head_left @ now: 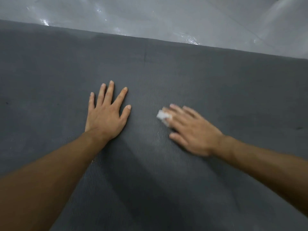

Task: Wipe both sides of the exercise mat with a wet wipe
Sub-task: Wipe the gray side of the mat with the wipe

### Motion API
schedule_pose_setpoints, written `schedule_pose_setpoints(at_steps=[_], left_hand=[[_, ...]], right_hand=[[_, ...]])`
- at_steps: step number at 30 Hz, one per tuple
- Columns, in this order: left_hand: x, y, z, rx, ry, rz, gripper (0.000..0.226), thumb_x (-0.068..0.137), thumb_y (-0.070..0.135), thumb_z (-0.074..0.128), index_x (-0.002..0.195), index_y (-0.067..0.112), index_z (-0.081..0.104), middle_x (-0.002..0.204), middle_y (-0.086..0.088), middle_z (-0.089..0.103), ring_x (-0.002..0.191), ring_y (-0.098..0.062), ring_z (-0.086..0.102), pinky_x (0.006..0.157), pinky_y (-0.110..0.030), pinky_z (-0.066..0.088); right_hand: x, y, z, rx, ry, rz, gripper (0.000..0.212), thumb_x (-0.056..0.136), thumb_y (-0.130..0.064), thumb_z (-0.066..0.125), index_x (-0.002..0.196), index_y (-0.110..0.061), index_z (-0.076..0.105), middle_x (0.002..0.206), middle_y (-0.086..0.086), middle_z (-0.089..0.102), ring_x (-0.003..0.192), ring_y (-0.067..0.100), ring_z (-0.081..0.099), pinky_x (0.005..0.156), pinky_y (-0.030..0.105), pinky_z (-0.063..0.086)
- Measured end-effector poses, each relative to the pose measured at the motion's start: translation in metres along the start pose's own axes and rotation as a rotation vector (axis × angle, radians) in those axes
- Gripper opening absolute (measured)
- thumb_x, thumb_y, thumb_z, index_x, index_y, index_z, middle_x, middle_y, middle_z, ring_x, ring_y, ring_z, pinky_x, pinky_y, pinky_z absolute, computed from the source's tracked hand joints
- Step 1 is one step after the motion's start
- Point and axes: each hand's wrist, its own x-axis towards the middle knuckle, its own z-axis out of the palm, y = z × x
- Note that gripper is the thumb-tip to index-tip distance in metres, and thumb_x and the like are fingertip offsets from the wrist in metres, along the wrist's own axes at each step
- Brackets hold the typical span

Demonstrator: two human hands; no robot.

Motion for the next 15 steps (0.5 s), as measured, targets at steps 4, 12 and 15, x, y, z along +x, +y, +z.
schedule_pose_setpoints(at_steps=[4,12,15], left_hand=[[-0.013,0.004,-0.001,-0.002,-0.016,0.014,0.07,0.1,0.064,0.008,0.165,0.038,0.007,0.174,0.0,-0.002,0.16,-0.022,-0.006,0.128,-0.053,-0.001],[-0.047,0.014,0.0,-0.021,-0.024,0.037,0.067,0.104,0.059,0.015,0.166,0.032,0.011,0.174,0.0,0.0,0.16,-0.023,-0.004,0.128,-0.054,0.0],[-0.058,0.019,-0.002,-0.026,-0.049,0.039,0.066,0.106,0.055,0.023,0.166,0.03,0.012,0.174,-0.001,0.0,0.16,-0.024,-0.004,0.128,-0.054,-0.001]], right_hand=[[0.026,0.057,-0.014,0.121,0.049,0.417,0.08,0.099,-0.063,0.01,0.166,-0.02,0.018,0.174,0.0,0.015,0.161,0.021,0.007,0.129,0.047,0.015],[-0.01,-0.002,-0.002,0.101,0.006,0.081,0.073,0.107,-0.057,0.019,0.167,-0.017,0.011,0.175,0.0,0.003,0.161,0.02,-0.007,0.13,0.042,0.009],[-0.057,-0.049,0.012,0.034,-0.078,-0.17,0.067,0.111,-0.053,0.024,0.165,-0.013,0.023,0.175,-0.001,-0.002,0.16,0.021,-0.012,0.13,0.042,0.007]])
